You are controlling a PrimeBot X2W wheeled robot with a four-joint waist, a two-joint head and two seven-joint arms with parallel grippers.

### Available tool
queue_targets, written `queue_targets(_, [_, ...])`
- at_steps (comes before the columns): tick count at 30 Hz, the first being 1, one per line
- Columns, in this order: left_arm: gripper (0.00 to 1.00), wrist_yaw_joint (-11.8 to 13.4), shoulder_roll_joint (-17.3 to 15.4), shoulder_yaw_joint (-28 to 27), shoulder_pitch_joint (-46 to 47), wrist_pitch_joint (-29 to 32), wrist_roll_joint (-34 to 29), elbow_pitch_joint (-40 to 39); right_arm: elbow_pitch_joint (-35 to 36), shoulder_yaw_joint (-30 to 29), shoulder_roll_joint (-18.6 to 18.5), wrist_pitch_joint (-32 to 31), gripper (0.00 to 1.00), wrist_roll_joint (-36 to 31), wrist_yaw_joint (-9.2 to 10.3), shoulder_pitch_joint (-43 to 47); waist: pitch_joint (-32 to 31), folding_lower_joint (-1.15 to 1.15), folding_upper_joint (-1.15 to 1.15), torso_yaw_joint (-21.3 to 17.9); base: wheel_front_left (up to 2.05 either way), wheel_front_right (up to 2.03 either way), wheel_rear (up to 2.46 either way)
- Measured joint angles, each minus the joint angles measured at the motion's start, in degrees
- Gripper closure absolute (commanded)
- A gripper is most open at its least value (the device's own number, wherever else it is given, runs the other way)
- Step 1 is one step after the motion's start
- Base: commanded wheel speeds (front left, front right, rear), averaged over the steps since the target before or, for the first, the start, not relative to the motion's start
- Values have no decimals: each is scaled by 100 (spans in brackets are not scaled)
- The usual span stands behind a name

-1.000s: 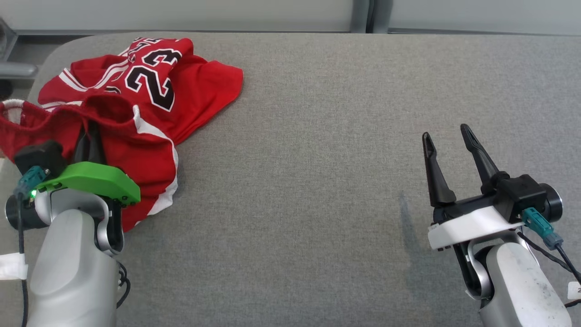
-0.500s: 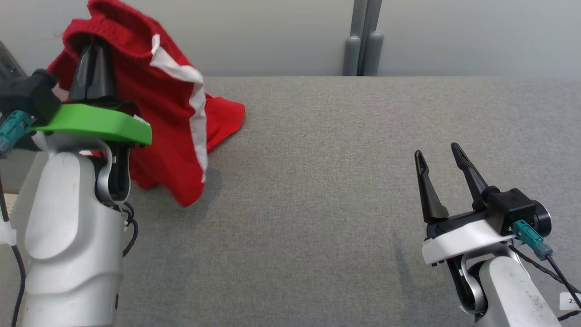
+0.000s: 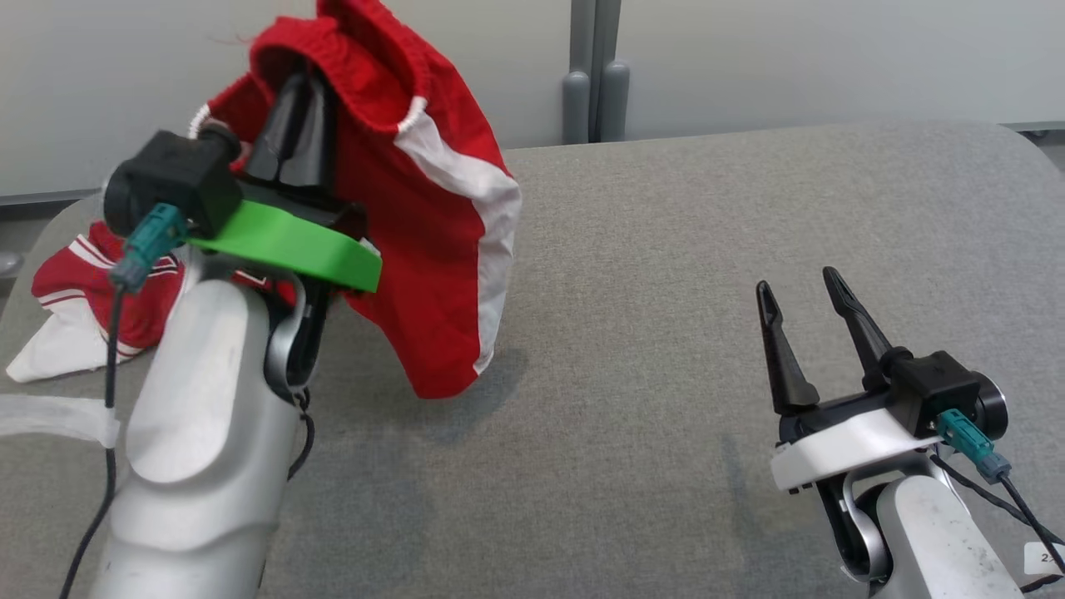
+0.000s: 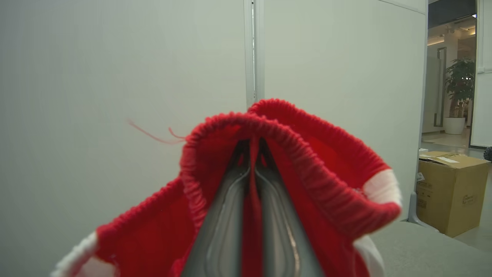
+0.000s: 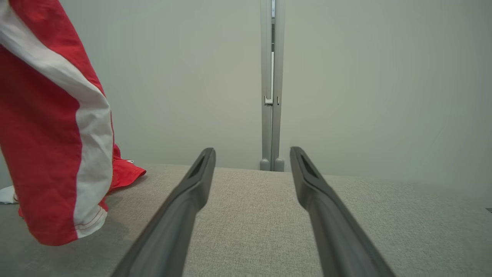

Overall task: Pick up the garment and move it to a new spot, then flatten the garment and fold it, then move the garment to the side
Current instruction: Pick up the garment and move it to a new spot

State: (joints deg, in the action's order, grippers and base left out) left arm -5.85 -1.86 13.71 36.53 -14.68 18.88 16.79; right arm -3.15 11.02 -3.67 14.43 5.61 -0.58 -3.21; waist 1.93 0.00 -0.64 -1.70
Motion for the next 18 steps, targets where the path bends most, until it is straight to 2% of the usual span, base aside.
queue_targets(8, [100, -19, 13, 610, -505, 113, -161, 263, 82, -18, 7, 0, 0, 0, 1, 2, 141, 0, 0, -394, 0, 0, 0])
queue_targets(18, [100, -10, 11, 1093, -597, 277, -321, 599, 165, 29, 20, 0, 0, 10, -8, -48, 532, 0, 0, -924, 0, 0, 0])
